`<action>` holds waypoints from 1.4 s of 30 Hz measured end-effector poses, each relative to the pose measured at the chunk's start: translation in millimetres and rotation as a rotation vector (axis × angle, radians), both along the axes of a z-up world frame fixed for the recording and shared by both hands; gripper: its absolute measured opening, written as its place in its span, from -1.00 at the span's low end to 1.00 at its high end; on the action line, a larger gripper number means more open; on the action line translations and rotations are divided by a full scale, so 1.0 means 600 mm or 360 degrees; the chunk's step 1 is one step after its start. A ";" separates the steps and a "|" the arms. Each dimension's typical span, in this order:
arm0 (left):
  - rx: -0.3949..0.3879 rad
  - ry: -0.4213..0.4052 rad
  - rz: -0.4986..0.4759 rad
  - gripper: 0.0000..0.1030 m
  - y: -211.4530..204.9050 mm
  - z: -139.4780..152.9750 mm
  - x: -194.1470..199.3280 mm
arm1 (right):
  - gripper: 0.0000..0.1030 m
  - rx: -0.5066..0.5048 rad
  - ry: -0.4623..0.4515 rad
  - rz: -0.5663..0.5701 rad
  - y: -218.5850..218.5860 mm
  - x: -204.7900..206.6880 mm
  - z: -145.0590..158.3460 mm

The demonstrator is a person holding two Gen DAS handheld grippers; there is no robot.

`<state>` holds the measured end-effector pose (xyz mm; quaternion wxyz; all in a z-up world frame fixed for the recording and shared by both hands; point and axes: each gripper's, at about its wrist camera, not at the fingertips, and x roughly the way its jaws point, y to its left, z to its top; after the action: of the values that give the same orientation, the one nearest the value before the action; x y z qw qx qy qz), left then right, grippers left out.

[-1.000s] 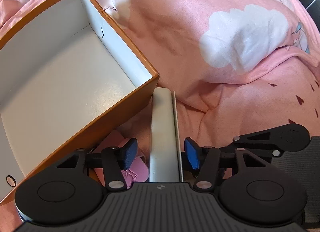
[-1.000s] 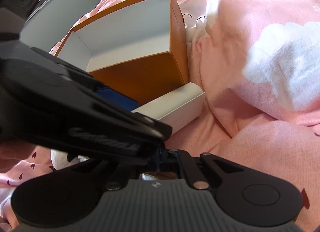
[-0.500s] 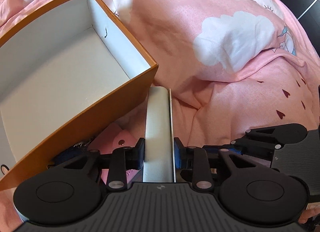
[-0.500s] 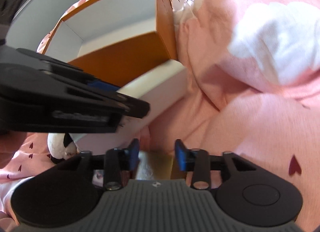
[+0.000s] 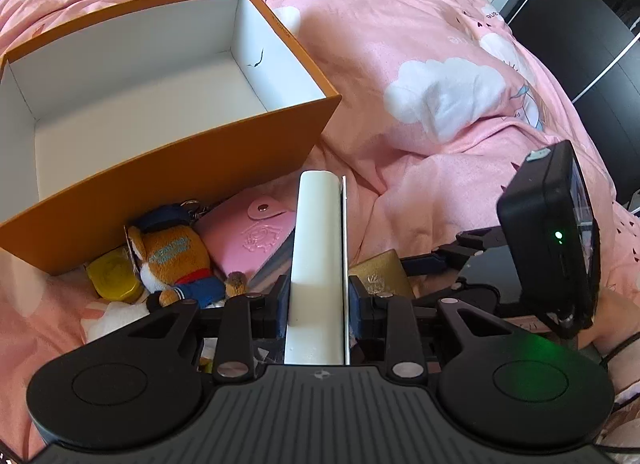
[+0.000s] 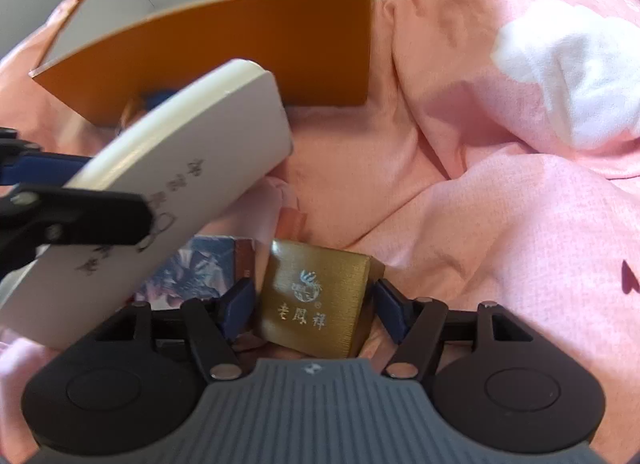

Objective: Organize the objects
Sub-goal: 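Carry the glasses case over the box while the right gripper grasps the gold box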

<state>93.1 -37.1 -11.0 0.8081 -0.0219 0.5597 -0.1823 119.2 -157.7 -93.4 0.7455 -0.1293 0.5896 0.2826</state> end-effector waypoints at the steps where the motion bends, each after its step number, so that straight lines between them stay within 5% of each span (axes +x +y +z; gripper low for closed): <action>1: 0.0014 0.0000 -0.0017 -0.35 -0.002 -0.004 -0.004 | 0.34 -0.0014 -0.0010 0.0001 0.004 -0.001 -0.005; 15: 0.0174 -0.0040 -0.0183 -0.28 -0.022 -0.022 -0.004 | 0.34 -0.0036 -0.0044 -0.0004 0.005 -0.008 -0.009; 24: -0.0128 -0.0112 -0.0009 -0.37 0.027 0.016 -0.013 | 0.32 0.0138 -0.0086 -0.0012 -0.025 -0.014 0.070; 34: -0.0233 -0.0363 0.0154 -0.37 0.067 0.110 0.002 | 0.31 0.0378 -0.0228 0.0061 -0.012 0.008 0.181; 42: -0.0212 -0.0449 0.0324 -0.37 0.115 0.140 0.088 | 0.32 0.0434 -0.0406 0.0132 0.028 0.060 0.253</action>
<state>145.7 31.8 73.2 0.8896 -0.1060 0.4225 -0.1375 155.4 -140.9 58.6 0.8125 -0.0861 0.4408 0.3715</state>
